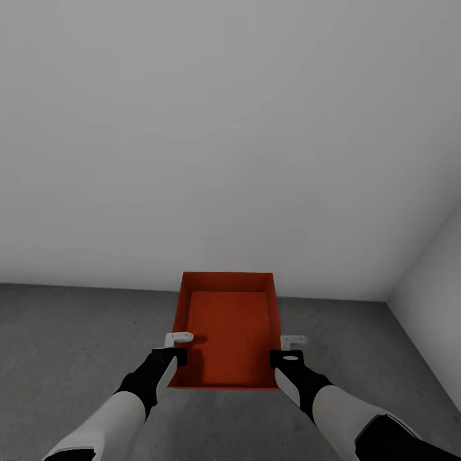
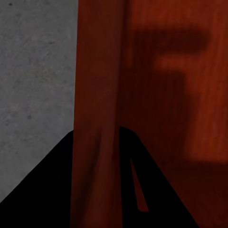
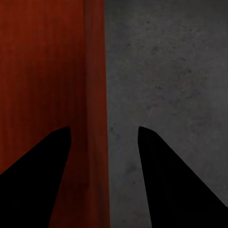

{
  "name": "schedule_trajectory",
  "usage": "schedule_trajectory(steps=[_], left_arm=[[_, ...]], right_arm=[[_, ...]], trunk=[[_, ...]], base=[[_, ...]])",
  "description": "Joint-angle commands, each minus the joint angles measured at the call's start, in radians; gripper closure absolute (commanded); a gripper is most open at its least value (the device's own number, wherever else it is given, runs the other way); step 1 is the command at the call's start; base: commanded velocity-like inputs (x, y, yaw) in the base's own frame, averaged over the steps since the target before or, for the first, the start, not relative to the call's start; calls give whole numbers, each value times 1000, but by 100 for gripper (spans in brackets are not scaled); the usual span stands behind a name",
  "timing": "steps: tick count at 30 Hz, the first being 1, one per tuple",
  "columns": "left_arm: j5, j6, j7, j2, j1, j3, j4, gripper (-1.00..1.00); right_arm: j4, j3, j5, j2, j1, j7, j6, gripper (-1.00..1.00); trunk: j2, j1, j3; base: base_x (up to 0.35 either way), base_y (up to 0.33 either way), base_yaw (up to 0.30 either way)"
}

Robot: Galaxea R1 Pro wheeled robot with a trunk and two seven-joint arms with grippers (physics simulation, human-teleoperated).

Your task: Move the two storage containers from the living room to the garage. In the garage, place one container on the floor and stack the other container on top of it (either order is fine).

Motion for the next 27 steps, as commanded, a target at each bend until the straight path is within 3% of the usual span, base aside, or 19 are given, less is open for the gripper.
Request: schedule_trajectory(steps=[1, 27], left_arm=[[-29, 10, 5, 4, 1, 8, 0, 100], [-29, 10, 4, 4, 1, 8, 0, 100]], right_arm=[[-31, -27, 15, -1, -1, -2, 7, 100], [-30, -27, 15, -1, -1, -2, 7, 100]], trunk=[[-8, 4, -6], [-183, 100, -126]], base=[[0, 0, 0], [0, 0, 0]])
